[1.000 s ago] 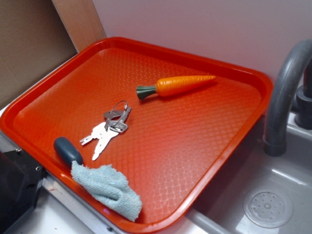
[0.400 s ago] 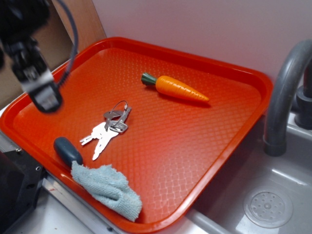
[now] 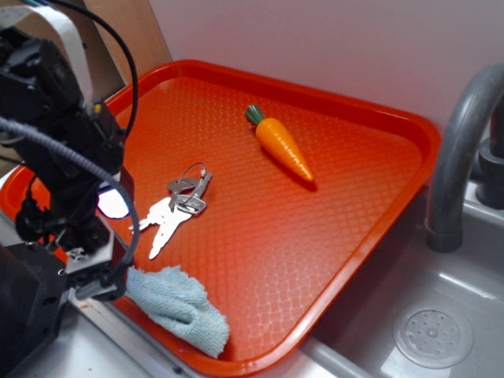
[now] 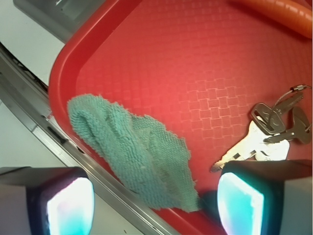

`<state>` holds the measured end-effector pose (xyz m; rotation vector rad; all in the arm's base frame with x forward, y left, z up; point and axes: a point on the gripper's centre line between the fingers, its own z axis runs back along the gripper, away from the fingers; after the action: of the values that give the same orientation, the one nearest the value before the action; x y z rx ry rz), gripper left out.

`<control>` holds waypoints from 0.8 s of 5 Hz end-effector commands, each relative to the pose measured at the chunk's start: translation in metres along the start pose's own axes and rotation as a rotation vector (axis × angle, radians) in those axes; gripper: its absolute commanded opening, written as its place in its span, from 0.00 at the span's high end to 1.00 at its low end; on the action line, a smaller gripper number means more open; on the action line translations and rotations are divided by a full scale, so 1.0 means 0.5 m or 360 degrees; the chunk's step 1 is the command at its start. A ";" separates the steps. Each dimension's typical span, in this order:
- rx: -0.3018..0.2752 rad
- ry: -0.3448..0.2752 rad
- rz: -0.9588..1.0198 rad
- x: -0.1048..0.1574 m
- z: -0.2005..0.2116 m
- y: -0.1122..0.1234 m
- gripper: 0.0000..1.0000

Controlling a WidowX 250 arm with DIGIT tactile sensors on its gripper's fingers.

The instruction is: Grab the blue cloth.

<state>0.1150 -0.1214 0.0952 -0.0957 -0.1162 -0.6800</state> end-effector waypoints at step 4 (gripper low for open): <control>-0.0166 0.0125 -0.0212 0.013 -0.117 -0.061 0.00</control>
<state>0.1106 -0.1481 0.0301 -0.1515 0.0194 -0.7896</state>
